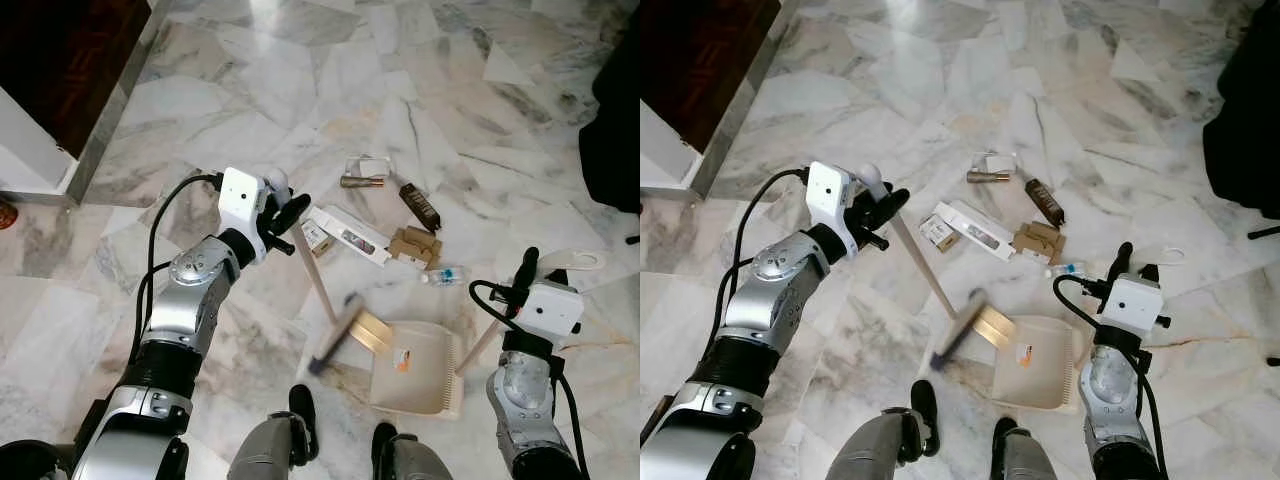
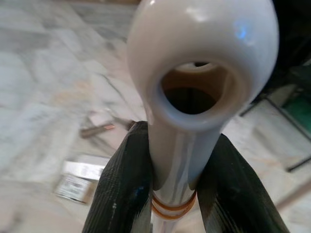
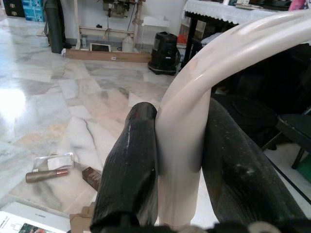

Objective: Sweep floor

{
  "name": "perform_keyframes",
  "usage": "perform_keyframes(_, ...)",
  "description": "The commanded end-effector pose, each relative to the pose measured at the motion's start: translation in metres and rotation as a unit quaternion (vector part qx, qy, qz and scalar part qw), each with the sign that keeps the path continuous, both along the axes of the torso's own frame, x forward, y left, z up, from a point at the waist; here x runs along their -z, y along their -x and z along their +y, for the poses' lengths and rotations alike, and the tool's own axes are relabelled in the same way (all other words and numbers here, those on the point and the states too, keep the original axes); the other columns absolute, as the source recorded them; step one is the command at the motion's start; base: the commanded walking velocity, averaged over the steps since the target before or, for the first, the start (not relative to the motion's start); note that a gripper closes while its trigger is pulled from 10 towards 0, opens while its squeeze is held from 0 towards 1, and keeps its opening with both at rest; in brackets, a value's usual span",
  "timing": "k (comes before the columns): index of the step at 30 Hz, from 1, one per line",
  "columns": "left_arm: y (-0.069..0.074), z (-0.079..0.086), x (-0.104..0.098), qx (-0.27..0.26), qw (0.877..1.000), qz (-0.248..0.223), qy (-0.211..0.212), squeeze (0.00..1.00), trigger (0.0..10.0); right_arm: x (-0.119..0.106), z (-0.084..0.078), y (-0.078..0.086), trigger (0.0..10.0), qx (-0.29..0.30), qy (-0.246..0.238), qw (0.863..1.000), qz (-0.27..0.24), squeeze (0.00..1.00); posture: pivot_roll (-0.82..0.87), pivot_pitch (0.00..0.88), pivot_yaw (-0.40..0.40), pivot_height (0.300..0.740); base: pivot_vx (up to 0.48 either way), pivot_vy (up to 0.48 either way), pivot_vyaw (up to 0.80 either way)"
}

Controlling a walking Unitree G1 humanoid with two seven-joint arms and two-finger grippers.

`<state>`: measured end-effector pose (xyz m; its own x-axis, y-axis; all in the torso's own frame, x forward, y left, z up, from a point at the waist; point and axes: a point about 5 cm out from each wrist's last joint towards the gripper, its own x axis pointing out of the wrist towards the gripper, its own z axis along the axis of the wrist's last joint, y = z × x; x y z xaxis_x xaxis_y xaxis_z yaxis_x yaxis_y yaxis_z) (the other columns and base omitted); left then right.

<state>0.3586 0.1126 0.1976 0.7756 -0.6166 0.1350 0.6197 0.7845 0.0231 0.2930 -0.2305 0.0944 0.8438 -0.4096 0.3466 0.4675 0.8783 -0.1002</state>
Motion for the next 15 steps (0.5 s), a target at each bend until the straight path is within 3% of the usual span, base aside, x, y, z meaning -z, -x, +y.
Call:
perform_keyframes(1, 0.003, -0.002, 0.002, 0.022, 1.0, 0.015, 0.013, 0.0, 10.0, 0.03, 0.002, 0.012, 10.0, -0.003, -0.003, 0.997, 0.079, 0.0, 0.21, 0.384, 0.091, 0.74, 0.0, 0.0, 0.0)
perform_keyframes(9, 0.003, -0.005, -0.004, 0.042, 0.997, 0.035, 0.055, 0.0, 10.0, 0.028, 0.001, 0.01, 10.0, 0.001, -0.018, 0.997, 0.074, 0.0, 0.21, 0.373, 0.092, 0.74, 0.0, 0.0, 0.0)
perform_keyframes(15, 0.0, 0.004, -0.026, 0.036, 0.994, 0.02, 0.106, 0.0, 10.0, 0.02, 0.0, 0.001, 10.0, 0.005, -0.042, 0.997, 0.058, 0.0, 0.22, 0.347, 0.09, 0.74, 0.0, 0.0, 0.0)
